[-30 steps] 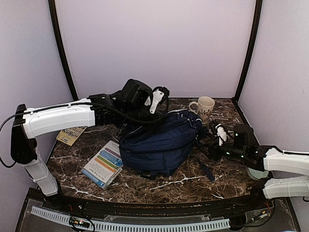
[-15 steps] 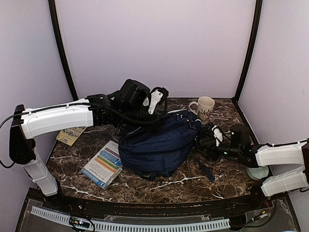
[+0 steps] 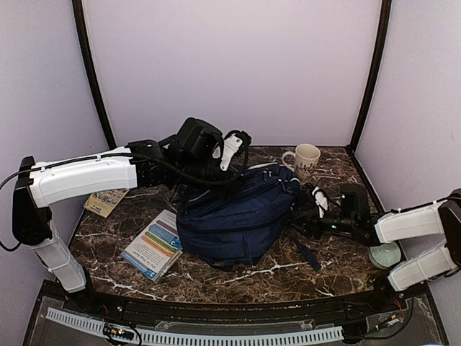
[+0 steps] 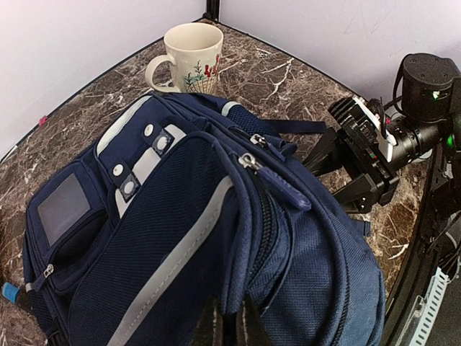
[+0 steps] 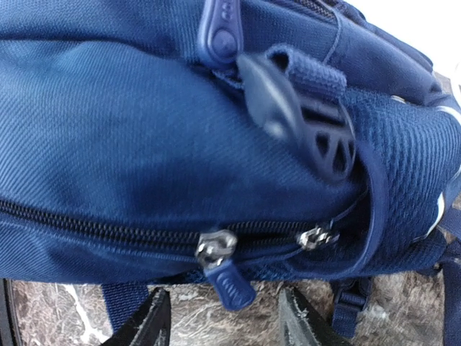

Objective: Pack the student bag
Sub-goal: Grab the largest pocket of the student bag, then unzip the largest pocket of the student bag.

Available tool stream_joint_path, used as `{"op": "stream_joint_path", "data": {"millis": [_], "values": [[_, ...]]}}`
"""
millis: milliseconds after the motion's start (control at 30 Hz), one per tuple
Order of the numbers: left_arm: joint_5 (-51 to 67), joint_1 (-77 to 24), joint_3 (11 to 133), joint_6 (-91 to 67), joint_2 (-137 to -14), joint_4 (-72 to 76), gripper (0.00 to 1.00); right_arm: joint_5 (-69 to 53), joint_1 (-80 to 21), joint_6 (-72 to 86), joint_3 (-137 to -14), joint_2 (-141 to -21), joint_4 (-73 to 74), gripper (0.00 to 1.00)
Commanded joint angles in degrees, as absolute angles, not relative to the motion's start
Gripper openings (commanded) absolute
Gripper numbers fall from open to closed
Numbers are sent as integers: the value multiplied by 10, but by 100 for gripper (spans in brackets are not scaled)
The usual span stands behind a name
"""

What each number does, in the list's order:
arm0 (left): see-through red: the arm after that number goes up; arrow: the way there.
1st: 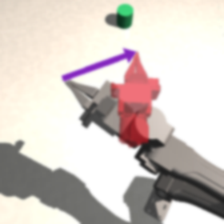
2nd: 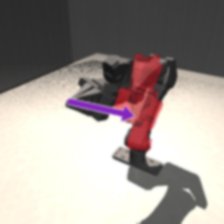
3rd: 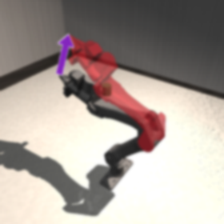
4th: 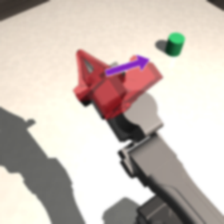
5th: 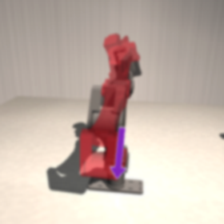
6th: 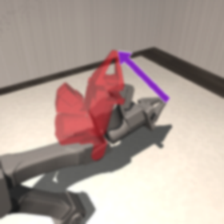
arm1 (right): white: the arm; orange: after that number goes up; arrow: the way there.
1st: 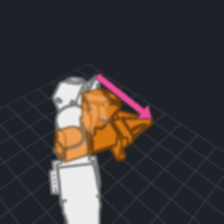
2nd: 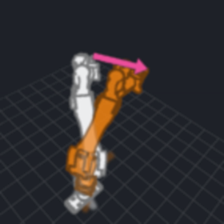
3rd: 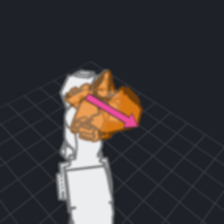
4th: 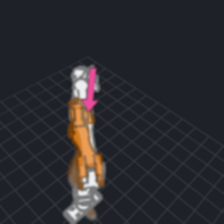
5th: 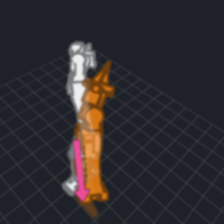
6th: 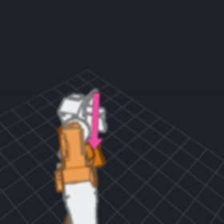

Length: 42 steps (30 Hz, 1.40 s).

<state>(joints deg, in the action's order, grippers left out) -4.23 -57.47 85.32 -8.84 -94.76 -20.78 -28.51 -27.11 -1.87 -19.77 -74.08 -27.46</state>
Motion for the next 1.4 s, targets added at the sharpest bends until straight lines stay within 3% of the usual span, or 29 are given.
{"op": "stream_joint_path", "data": {"millis": [0, 133, 467, 633, 900, 1367], "values": [[-41, -571, 861, -100, -900, -189, 0, -313, -260, -30, -225, -757, -301, 48], [-40, -571, 861, -102, -902, -196, 0, -331, -251, -29, -230, -766, -303, 44], [-52, -571, 877, -99, -918, -207, 0, -383, -242, -47, -257, -767, -254, 20], [-53, -570, 877, -101, -921, -200, 0, -381, -242, -48, -272, -769, -228, 0], [-57, -570, 877, -101, -925, -192, 0, -385, -242, -19, -282, -755, -199, 0], [-70, -570, 881, -118, -945, -188, 0, -369, -266, 65, -278, -622, -79, 0]]}}
